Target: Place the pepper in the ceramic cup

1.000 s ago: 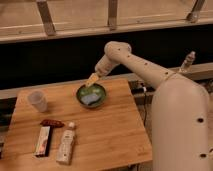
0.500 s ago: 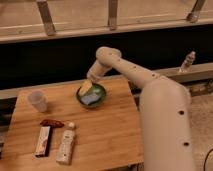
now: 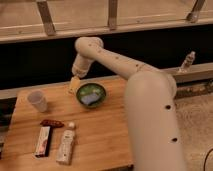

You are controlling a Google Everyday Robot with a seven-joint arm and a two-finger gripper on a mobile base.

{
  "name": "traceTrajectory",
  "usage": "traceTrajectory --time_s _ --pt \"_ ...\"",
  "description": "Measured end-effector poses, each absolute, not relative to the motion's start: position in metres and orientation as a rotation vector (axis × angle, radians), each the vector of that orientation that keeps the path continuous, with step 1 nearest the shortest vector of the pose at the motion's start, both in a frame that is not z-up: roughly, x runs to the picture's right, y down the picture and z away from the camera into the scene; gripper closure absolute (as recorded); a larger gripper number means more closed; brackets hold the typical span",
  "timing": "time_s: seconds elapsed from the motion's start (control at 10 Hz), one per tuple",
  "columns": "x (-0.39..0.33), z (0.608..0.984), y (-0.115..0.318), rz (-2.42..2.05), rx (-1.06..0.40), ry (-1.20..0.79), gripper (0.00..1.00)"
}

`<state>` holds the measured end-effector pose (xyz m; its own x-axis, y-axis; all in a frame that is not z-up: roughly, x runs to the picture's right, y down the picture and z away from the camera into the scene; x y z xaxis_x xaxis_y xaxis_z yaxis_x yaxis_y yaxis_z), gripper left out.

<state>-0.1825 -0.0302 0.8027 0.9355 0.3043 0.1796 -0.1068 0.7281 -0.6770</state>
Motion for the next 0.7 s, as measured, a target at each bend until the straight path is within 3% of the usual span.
traceTrajectory --time_s 0.4,0.7 --pt "-0.212 0.793 -0.014 0.001 -0.572 0.082 0.20" --pt "-0.212 0.792 -0.016 -0.023 -0.535 0.146 0.20"
